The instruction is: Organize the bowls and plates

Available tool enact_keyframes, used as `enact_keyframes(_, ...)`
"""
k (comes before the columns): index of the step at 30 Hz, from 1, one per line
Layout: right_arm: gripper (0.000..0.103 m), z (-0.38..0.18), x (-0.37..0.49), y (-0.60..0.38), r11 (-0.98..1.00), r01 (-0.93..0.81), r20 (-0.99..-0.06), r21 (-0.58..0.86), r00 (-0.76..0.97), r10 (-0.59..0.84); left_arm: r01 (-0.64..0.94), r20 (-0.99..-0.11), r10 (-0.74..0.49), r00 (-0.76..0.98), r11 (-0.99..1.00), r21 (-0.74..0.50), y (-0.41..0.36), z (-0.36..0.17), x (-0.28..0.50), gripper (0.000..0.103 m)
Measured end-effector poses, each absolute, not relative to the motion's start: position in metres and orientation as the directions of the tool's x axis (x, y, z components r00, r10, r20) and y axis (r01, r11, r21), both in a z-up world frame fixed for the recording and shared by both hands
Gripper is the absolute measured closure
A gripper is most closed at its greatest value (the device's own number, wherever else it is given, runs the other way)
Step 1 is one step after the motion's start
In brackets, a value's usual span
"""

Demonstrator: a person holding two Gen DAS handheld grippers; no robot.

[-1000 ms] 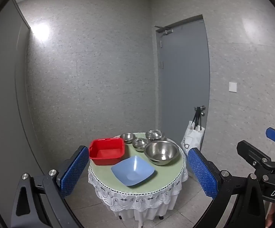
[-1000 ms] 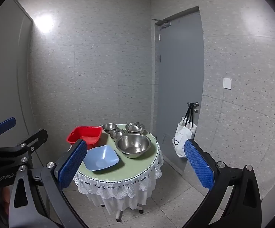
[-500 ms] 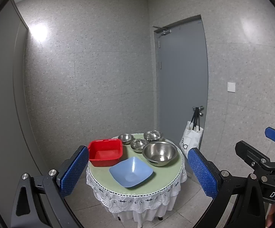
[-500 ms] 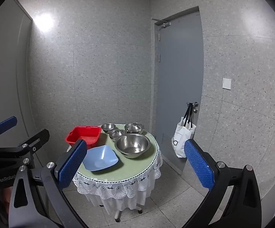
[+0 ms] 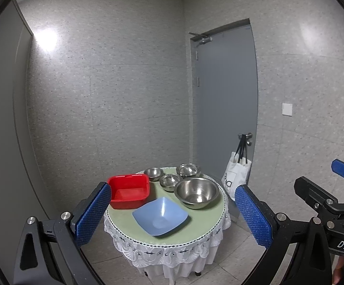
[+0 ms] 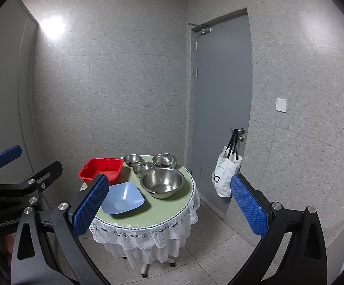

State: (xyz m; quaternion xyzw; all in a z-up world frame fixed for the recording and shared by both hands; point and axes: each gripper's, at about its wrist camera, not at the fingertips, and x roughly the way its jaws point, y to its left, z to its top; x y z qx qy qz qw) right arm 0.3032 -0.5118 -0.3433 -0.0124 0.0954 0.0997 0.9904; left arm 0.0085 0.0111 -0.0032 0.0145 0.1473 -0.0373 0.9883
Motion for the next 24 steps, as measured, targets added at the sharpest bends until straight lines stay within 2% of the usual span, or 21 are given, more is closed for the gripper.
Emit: enact_keyframes(24, 0.000, -0.3450, 0.3037, -0.5204, 0.982, -0.190, -0.188, -0.007, 0.964, 0.185, 0.085, -0.296, -0.074, 0.952, 0.996, 0.025, 0.0100, 0.0038, 0.0055, 0.000)
